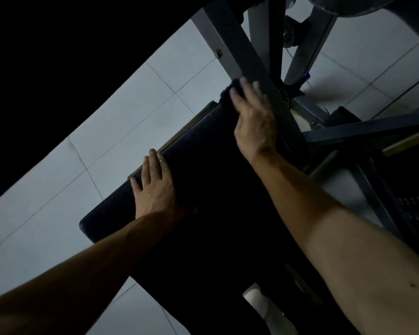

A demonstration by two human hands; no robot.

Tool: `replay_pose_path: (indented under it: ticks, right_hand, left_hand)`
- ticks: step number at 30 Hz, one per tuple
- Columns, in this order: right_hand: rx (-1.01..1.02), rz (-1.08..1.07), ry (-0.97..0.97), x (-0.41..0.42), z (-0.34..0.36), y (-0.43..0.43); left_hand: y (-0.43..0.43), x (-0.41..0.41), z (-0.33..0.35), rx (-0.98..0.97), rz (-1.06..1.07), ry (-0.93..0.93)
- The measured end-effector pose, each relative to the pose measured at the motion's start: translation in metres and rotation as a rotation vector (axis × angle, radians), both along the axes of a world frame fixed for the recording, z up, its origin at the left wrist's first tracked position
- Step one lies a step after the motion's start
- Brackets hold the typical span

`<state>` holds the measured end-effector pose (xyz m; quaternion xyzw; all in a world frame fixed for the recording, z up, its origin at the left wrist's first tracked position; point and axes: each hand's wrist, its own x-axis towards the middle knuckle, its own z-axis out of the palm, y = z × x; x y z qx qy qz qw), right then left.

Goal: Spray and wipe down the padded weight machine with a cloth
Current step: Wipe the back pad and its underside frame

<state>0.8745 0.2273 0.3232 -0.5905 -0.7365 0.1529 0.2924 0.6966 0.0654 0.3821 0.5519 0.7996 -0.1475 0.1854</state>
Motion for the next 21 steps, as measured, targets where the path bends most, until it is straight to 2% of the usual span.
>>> replay_pose_path:
  ticks: [2,3,4,8,10,12,15,18,19,21]
  right_hand:
    - [-0.059,-0.163,0.092,-0.013,0.01,-0.003]
    - [-0.043,-0.177,0.102,-0.024,0.011,-0.013]
    - [0.005,-0.122,0.098,-0.037,0.01,-0.029]
    - [0.205,0.4,0.023,-0.063,-0.009,-0.116]
    - [0.248,0.534,-0.04,-0.045,-0.016,-0.115]
    - [0.242,0.455,-0.076,-0.018,-0.019,-0.084]
    - [0.097,0.079,0.002,0.022,-0.016,-0.032]
    - [0.002,-0.141,0.115,0.003,-0.007,-0.039]
    - [0.007,-0.136,0.134,-0.011,-0.008,-0.055]
    - [0.073,0.05,0.102,-0.037,-0.014,-0.102]
  left_hand:
    - [0.001,0.002,0.0,-0.01,0.002,-0.001]
    - [0.002,0.003,0.0,-0.018,0.007,0.001]
    - [0.002,0.003,0.001,-0.025,0.012,0.005]
    - [0.001,0.0,0.0,-0.028,0.014,0.013]
    - [0.0,-0.001,-0.001,-0.019,0.003,0.016]
    - [0.0,-0.002,0.0,-0.014,-0.003,0.018]
    - [-0.001,-0.003,-0.003,0.001,-0.01,0.013]
    - [-0.001,-0.003,-0.004,-0.004,-0.002,0.01]
    - [-0.001,-0.003,-0.004,-0.007,0.007,0.009]
    - [-0.001,-0.001,-0.003,-0.007,0.025,0.011]
